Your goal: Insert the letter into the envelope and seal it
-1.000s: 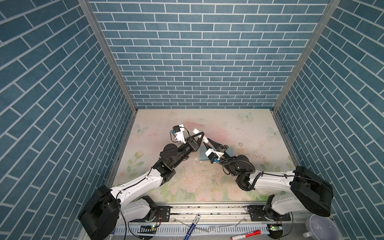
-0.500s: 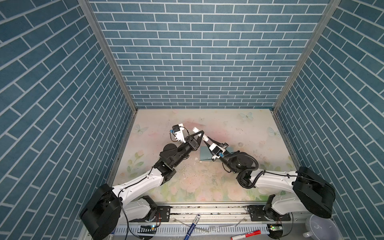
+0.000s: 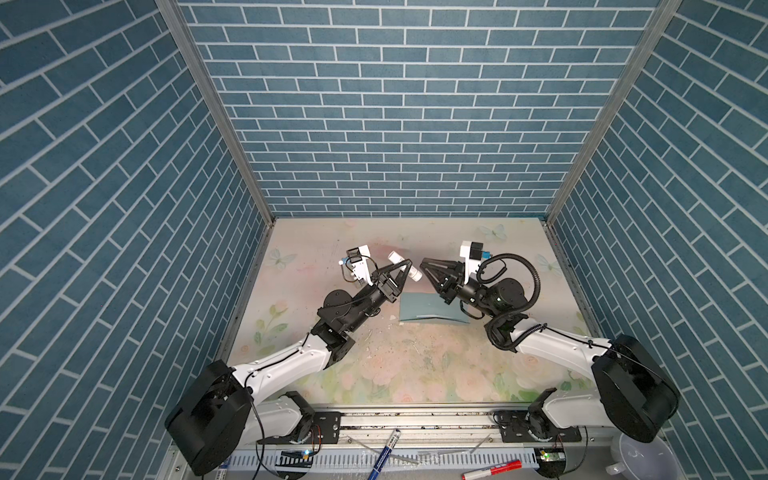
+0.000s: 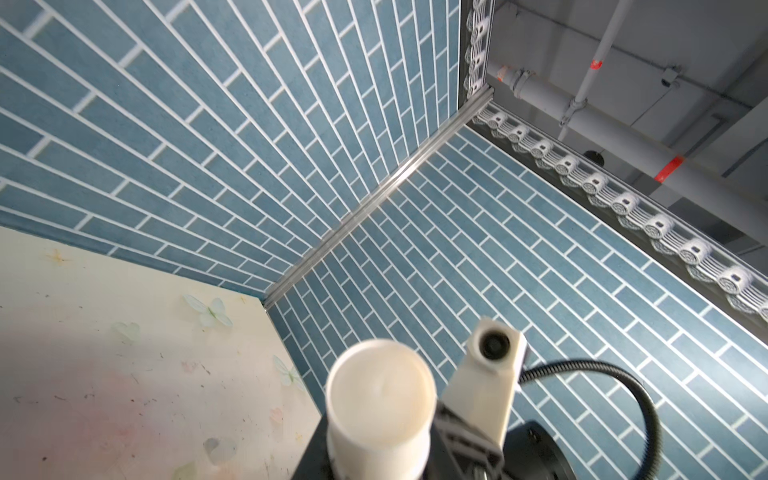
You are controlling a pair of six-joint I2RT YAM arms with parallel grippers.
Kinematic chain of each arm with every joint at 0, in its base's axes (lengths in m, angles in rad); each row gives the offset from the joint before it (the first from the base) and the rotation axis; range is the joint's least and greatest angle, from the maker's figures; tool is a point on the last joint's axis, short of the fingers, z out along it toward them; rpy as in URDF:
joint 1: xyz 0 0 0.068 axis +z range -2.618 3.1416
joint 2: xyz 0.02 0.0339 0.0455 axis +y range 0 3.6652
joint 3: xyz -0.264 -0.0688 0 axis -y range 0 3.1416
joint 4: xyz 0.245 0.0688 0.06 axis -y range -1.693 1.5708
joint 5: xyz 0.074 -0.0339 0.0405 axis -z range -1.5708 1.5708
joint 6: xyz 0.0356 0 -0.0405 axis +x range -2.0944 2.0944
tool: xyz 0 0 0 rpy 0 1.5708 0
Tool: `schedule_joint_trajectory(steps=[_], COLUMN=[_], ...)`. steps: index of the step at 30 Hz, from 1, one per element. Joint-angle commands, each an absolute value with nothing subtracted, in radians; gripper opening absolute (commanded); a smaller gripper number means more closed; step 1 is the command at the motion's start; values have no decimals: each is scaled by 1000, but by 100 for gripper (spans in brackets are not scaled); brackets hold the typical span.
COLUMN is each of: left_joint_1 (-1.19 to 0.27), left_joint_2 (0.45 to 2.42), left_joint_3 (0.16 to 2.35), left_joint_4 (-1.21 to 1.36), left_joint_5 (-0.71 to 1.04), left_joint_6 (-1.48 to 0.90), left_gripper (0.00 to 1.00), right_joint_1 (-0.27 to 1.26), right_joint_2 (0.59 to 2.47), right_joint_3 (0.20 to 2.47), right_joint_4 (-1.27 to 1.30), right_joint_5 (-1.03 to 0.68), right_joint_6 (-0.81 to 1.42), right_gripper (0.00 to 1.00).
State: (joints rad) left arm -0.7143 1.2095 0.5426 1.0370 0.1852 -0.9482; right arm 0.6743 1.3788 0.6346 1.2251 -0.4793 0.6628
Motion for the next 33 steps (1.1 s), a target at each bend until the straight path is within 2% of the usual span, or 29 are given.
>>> schedule_joint_trajectory(steps=[1,5,6,9,12,13,16,19,23,33], left_joint_1=[-718,-718,-718,-718,-718,-718,-718,-717,-718,-718], left_joint_2=[1211,1202,1199,1188,1179,1177,1171,1171,1172,1174], left_joint_3=[535,533,533,535,541,542,546,553,553,552], left_joint_4=[1085,1070,1064,1031,1004,998,979,966,962,960], left_joint_5=[226,205,199,186,172,168,155,155,152,150], left_joint_6=[-924,-927,-929,-928,-937,-943,-956,-965,-968,-973], left_gripper=[0,0,0,0,0,0,0,0,0,0], right_joint_1=[655,655,657,663,711,743,854,916,963,1020], right_joint_2=[1410,1388,1373,1291,1183,1152,1109,1142,1210,1342], right_joint_3=[674,671,659,609,577,570,561,513,488,507], right_joint_4=[1353,1312,1304,1238,1058,979,817,920,1065,1292], right_joint_5=[-522,-543,-535,-514,-443,-396,-210,-63,60,161], right_joint_6=[911,821,771,549,209,59,-343,-535,-647,-697], right_gripper=[0,0,5,32,59,65,73,74,66,44])
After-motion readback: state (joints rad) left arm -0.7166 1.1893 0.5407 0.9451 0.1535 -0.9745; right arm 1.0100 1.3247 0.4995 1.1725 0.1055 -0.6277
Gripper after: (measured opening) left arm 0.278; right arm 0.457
